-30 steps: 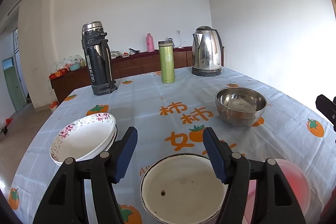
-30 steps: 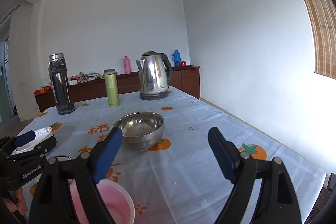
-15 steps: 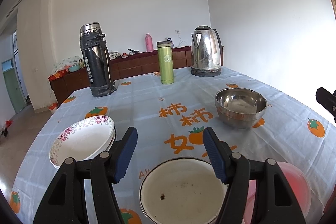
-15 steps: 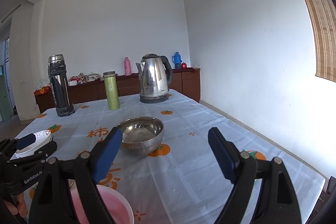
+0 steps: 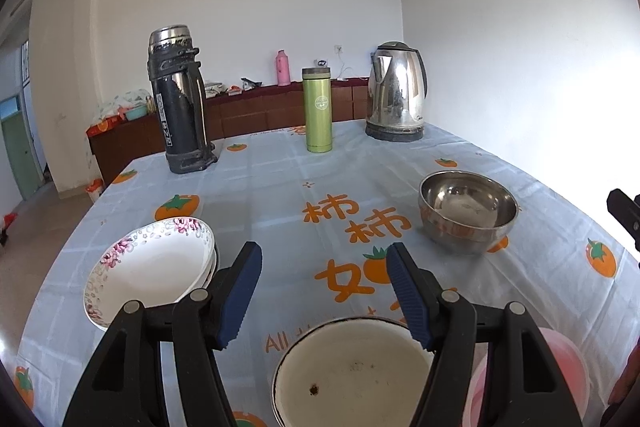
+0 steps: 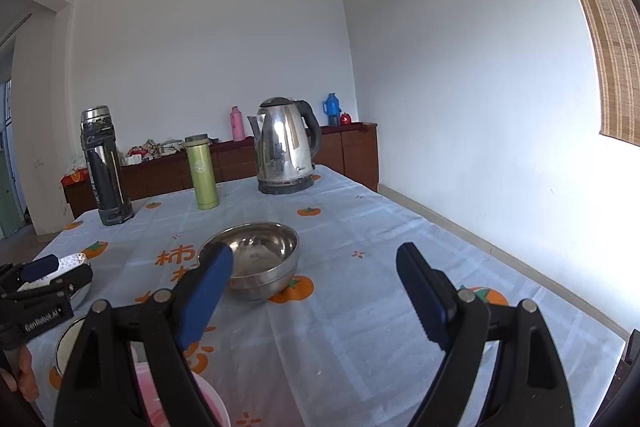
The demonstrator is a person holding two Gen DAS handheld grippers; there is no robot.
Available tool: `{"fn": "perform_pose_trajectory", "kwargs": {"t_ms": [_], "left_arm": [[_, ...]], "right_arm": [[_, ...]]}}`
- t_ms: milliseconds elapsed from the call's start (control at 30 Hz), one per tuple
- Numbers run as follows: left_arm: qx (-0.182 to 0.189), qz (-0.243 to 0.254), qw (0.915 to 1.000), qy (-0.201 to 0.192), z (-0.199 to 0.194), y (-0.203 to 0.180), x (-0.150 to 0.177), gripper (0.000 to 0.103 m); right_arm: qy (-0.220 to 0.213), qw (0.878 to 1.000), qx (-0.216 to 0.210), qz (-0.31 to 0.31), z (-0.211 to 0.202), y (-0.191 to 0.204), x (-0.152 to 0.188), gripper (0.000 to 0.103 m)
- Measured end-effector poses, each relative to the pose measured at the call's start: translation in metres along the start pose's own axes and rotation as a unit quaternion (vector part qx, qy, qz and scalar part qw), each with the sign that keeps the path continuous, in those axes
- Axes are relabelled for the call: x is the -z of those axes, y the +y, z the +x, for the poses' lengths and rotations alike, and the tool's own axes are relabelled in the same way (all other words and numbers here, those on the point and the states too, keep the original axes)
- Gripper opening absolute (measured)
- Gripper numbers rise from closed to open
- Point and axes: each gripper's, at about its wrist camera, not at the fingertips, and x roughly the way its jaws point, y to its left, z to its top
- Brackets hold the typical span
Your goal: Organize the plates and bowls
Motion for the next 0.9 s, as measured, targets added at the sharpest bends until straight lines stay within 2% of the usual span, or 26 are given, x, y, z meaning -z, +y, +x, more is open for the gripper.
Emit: {"fn": "perform_pose_trajectory", "kwargs": {"t_ms": [167, 533, 900], "left_arm": [[0.0, 0.001, 0.9999, 0.011, 0.008, -0.001, -0.004, 0.067], [-0.004, 0.005, 0.9999, 0.01, 0.019, -0.006, -0.012, 0.067], [-0.011, 0.006, 0.9999, 0.011, 0.026, -0.005, -0.016, 0.067]], "right_arm": [[0.002, 1.0, -0.005, -0.003, 0.005, -0.002, -0.004, 0.085], [0.012, 1.0, -0.016, 0.003, 0.023, -0.004, -0.01, 0.085], [0.0, 1.0, -0.017, -0.008, 0.044, 0.007, -0.022, 0.083]]}}
